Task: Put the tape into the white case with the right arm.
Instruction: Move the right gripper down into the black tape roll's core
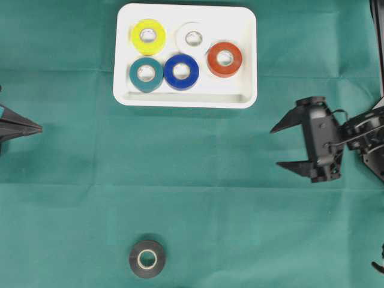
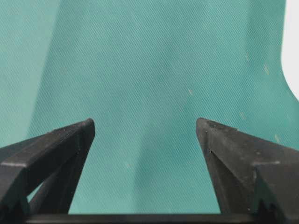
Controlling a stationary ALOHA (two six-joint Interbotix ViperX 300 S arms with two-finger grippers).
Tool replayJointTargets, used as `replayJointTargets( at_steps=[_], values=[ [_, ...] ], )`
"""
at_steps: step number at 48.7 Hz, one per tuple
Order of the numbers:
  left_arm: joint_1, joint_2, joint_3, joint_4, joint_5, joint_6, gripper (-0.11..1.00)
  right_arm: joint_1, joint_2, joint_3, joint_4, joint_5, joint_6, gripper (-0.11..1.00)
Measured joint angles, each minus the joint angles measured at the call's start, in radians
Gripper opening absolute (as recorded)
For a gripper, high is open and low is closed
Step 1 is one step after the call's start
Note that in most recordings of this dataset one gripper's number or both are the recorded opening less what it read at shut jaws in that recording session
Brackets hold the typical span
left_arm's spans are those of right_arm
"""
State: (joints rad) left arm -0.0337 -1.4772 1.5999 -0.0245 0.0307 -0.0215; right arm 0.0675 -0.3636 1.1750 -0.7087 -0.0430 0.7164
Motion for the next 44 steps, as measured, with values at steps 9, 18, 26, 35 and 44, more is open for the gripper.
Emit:
replayJointTargets(
  at_steps=[9,18,26,35,44],
  values=[
    [0.000,0.000,0.000,0.000,0.000,0.000,0.01,0.054,0.140,-0.129,0.000,-0.003,-0.014,0.65],
    [0.000,0.000,0.000,0.002,0.000,0.000,0.01,0.104,0.295,-0.285,-0.002,-0.003,-0.014,0.65],
    [0.000,0.000,0.000,0.000,0.000,0.000,0.01,0.158,0.410,-0.417,-0.002,-0.003,-0.014,0.65],
    [0.000,0.000,0.000,0.000,0.000,0.000,0.01,0.190,0.505,-0.540,-0.002,-0.003,-0.008,0.65],
    [0.000,0.000,0.000,0.000,0.000,0.000,0.01,0.202,0.592,-0.655,-0.002,-0.003,-0.006,0.65]
  ],
)
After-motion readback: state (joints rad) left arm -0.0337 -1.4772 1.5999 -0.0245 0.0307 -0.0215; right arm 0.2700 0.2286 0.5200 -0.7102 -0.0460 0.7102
